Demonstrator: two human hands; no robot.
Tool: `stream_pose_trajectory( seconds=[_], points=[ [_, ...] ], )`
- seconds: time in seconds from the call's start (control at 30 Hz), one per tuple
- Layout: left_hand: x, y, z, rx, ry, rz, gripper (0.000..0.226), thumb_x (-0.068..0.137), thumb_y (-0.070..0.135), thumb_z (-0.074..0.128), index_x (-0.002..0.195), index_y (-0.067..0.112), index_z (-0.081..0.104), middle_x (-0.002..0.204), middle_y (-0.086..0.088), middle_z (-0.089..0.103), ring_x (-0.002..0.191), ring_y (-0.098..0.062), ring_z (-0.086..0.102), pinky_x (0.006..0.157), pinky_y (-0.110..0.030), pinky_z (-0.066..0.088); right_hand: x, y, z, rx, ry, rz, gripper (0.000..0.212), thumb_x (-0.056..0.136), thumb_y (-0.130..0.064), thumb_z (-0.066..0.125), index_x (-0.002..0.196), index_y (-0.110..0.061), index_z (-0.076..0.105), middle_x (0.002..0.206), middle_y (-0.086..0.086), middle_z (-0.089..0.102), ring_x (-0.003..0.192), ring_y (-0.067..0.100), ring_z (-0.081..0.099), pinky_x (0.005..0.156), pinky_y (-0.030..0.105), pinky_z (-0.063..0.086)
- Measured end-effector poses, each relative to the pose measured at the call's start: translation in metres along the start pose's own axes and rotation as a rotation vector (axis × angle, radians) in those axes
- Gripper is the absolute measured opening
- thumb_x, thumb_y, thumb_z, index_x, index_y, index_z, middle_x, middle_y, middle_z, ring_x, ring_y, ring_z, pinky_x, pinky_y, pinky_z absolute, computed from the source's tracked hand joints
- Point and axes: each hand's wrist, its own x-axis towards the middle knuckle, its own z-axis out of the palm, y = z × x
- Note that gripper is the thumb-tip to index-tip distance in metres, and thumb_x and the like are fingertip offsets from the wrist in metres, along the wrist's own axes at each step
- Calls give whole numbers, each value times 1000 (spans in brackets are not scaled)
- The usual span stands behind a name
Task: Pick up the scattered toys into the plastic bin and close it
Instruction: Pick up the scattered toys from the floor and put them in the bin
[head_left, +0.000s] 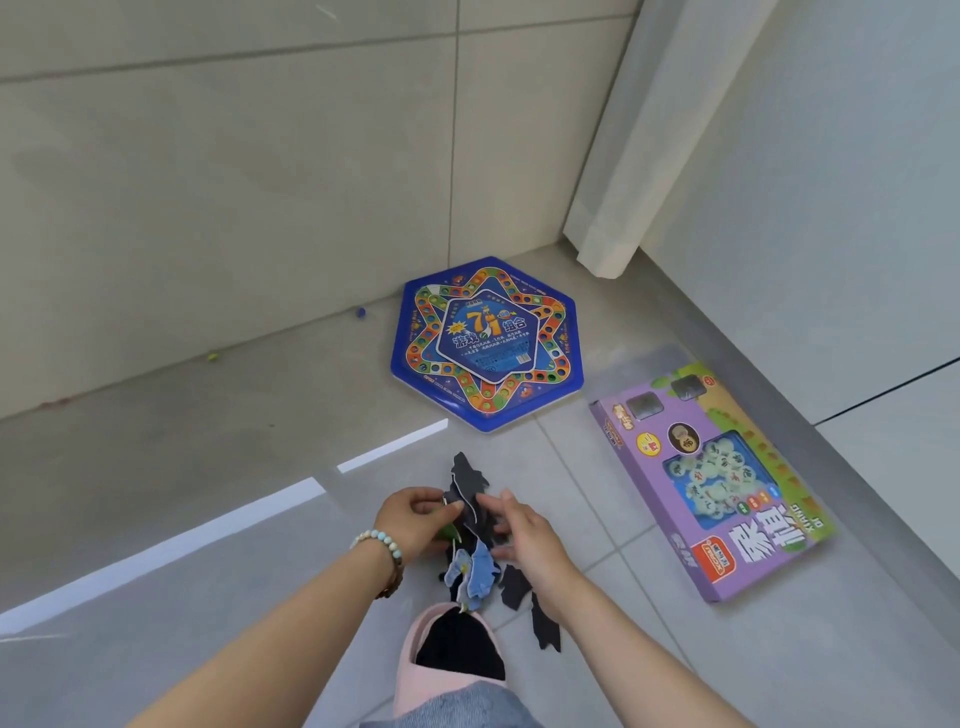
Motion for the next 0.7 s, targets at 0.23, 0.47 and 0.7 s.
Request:
stream_pose_trajectory(
  seconds=[0.23,0.47,0.7],
  points=[
    [-3,1,0,-41,-12,48,17,82,11,68,95,11,57,91,-7,60,74,-17,62,50,-18,55,-2,0,-1,102,12,26,49,101,-42,19,108,-32,67,111,12,60,92,18,60,84,23,48],
    [-15,13,-23,-182,-65,23,23,83,13,68,104,11,58,101,-13,68,81,-25,68,65,-29,59,-13,-21,9,136,-47,-17,50,101,-39,22,111,-25,68,110,2,67,97,13,61,74,18,45],
    [-67,76,-98,-127,-51,72,33,82,26,69,109,9,61,97,-9,68,78,-16,67,58,-24,57,-51,-107,53,-60,-128,-295,14,82,-6,68,90,-17,63,92,3,59,69,11,56,53,11,43]
  ],
)
